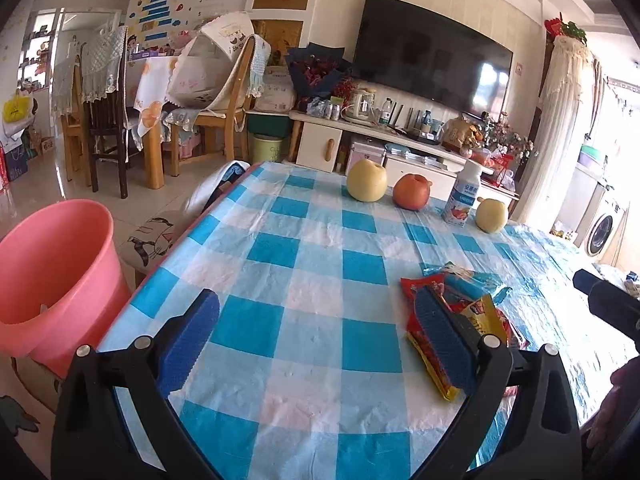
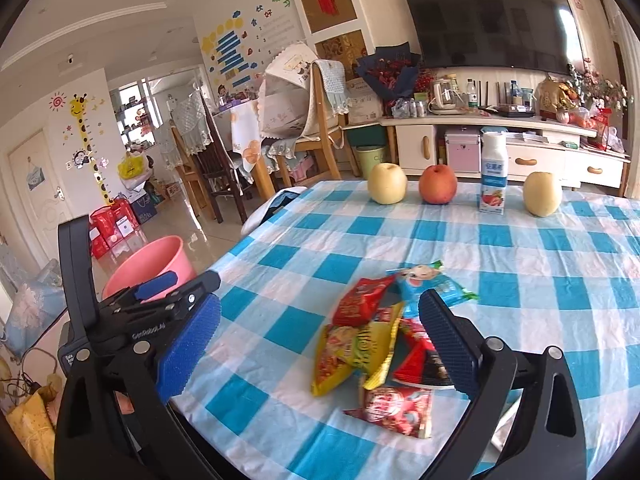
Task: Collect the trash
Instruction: 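Move both tools back over the table toward the snack packets, then grasp the red snack packet with the left gripper while the right grasps the foil tray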
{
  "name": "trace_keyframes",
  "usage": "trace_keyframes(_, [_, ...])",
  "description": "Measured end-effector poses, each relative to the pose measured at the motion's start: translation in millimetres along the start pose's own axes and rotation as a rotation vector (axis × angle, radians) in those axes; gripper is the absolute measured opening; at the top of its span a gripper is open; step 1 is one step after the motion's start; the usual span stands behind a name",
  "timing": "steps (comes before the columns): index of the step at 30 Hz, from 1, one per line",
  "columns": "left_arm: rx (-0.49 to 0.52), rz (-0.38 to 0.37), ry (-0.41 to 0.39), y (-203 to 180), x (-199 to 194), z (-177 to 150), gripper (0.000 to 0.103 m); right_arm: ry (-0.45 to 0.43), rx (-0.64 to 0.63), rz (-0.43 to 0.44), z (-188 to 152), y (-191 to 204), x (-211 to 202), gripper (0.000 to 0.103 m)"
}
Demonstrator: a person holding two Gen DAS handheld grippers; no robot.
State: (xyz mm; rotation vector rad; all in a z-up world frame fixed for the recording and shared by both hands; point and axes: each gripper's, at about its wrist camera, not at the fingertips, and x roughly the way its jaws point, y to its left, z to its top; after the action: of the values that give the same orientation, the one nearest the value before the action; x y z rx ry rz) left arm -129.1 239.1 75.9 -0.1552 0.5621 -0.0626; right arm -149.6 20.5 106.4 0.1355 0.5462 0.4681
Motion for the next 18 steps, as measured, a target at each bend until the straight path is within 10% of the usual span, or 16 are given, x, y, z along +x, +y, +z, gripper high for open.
trace_keyframes(18, [0.117,-0.107,0.107,-80,17,-23,0.099,-0.029,0.1,-0.125,10,-114,-50,0.098])
